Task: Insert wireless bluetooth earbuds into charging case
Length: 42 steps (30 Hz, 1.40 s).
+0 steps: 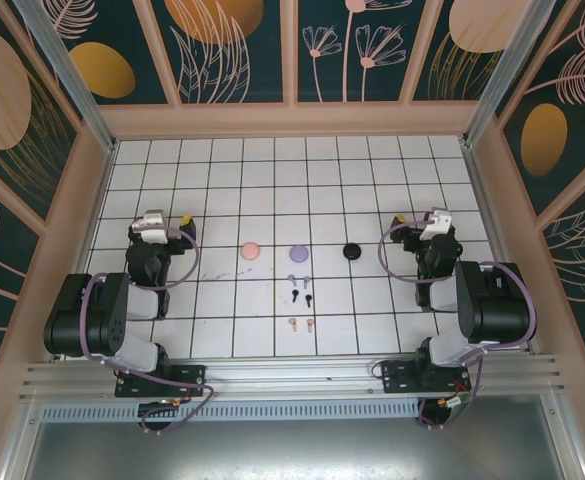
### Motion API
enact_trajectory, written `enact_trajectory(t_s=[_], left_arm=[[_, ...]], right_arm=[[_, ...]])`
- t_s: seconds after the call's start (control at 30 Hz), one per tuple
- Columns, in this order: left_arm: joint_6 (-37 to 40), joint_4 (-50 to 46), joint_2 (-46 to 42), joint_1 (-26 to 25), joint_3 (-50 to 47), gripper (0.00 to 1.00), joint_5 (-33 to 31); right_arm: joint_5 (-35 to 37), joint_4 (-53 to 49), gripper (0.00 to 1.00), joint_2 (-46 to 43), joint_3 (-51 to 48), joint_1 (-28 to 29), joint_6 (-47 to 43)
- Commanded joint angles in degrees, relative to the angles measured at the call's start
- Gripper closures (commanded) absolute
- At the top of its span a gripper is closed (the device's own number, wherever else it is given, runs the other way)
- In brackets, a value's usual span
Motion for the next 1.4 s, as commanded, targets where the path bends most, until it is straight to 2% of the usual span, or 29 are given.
enact_trajectory(t_s=[0.0,0.33,0.47,0.53,0.63,0.7,0.77,0.83,1.03,1.13,1.23,1.37], left_arm=[[-1.2,-1.6,0.4,0.3,1.9,0.01,-2.8],[-1.3,-2.7,0.7,0.3,2.7,0.01,-3.0],[-1.2,-1.7,0.2,0.2,1.9,0.04,-3.0],[-1.0,-4.6,-1.1,0.3,3.1,0.08,-2.4],[-0.3,-19.0,-3.7,0.3,9.8,0.11,-0.4],[0.0,-24.1,-4.6,0.3,12.4,0.08,1.1],[0.0,-25.7,-6.4,0.3,12.8,0.02,1.6],[-0.7,-26.7,-8.6,0.3,12.6,0.01,2.1],[-7.7,-28.0,-16.5,0.3,12.9,0.01,5.7],[-13.1,-31.0,-18.9,0.3,15.0,0.01,8.0],[-17.9,-35.5,-20.1,0.3,18.0,0.01,9.0],[-23.6,-41.6,-20.2,0.3,22.2,0.01,10.3]], right_arm=[[-1.1,1.5,0.01,0.0,1.0,-0.5,-0.6],[-3.3,1.5,0.01,0.1,1.0,-1.6,0.0],[-1.2,1.5,0.01,-0.9,0.7,-1.5,0.6],[3.1,-4.4,0.01,-5.8,1.7,-0.6,1.2],[6.3,-15.3,0.01,-13.8,3.6,-0.1,4.1],[5.9,-22.4,0.01,-18.5,5.3,-0.3,7.4],[5.7,-29.5,0.01,-21.8,7.5,-0.3,12.0],[7.5,-38.5,0.01,-23.9,10.9,-0.6,18.0],[2.8,-53.0,0.01,-21.7,19.1,-0.9,22.4],[-4.5,-56.4,0.01,-19.1,21.4,-0.5,22.0],[-7.2,-58.9,0.01,-18.1,23.1,3.1,20.4],[-3.1,-67.3,0.01,-17.1,27.6,10.7,18.4]])
